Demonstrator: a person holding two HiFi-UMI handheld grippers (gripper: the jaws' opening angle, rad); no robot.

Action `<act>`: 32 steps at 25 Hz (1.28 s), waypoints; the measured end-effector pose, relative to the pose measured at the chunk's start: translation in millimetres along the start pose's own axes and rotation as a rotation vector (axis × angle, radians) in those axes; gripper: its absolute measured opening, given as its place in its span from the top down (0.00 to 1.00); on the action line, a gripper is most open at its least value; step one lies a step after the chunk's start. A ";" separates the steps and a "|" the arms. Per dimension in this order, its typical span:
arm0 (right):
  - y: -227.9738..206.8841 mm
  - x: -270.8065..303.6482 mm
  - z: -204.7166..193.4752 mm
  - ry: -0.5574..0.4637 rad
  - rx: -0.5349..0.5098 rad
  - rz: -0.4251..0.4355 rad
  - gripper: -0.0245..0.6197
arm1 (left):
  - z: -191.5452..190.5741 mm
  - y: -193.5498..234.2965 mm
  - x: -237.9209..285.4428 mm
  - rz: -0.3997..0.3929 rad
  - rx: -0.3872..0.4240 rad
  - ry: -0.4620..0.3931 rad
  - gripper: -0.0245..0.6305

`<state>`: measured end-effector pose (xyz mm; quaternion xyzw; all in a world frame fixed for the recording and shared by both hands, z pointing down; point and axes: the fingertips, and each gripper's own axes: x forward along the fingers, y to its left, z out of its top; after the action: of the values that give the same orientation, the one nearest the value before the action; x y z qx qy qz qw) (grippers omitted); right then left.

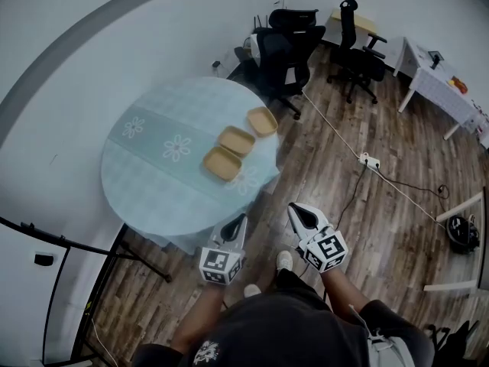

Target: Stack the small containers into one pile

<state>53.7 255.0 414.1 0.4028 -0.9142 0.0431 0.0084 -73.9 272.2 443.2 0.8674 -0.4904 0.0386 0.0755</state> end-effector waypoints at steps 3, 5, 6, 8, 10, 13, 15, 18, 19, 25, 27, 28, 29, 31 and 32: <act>-20.6 10.3 -0.5 0.007 -0.001 0.028 0.96 | 2.6 3.1 23.0 0.024 0.001 0.003 0.95; -34.9 16.6 -1.0 0.014 0.001 0.047 0.96 | 4.7 3.3 38.8 0.037 -0.001 0.003 0.95; -41.8 20.6 -0.6 0.017 0.002 0.059 0.96 | 6.1 3.6 46.8 0.043 -0.001 0.003 0.95; -52.6 29.7 0.2 0.023 0.003 0.091 0.96 | 8.1 6.6 62.1 0.065 0.003 0.002 0.95; -60.4 36.9 -0.9 0.029 -0.002 0.126 0.96 | 6.9 12.8 74.9 0.101 -0.005 0.008 0.95; -79.6 45.6 -7.6 0.050 -0.005 0.163 0.96 | 1.7 18.8 94.4 0.140 -0.026 0.024 0.95; -95.1 51.6 -12.3 0.062 -0.008 0.180 0.96 | -1.7 20.1 105.8 0.155 -0.026 0.039 0.95; -117.1 57.5 -15.6 0.067 -0.005 0.197 0.96 | -5.0 21.3 119.6 0.187 -0.028 0.056 0.95; -123.2 59.3 -16.7 0.068 -0.001 0.202 0.96 | -5.9 21.9 123.3 0.198 -0.030 0.061 0.95; -148.3 71.7 -26.2 0.077 0.025 0.231 0.96 | -7.9 23.6 140.9 0.239 -0.026 0.093 0.95; -152.0 75.8 -29.4 0.081 0.037 0.234 0.96 | -10.1 26.9 144.0 0.248 -0.028 0.103 0.95; -153.2 78.0 -30.6 0.082 0.042 0.235 0.96 | -10.9 29.6 145.3 0.252 -0.031 0.106 0.95; -154.3 80.8 -31.6 0.083 0.045 0.236 0.96 | -11.2 32.9 147.2 0.255 -0.033 0.107 0.95; -157.5 88.3 -33.1 0.086 0.049 0.237 0.96 | -10.3 41.0 153.1 0.260 -0.038 0.105 0.95; -159.0 92.7 -34.0 0.088 0.051 0.236 0.96 | -9.5 45.4 156.6 0.261 -0.041 0.103 0.95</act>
<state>107.6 82.9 464.1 0.2904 -0.9526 0.0845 0.0334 -31.9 118.4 478.9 0.7914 -0.5952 0.0824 0.1125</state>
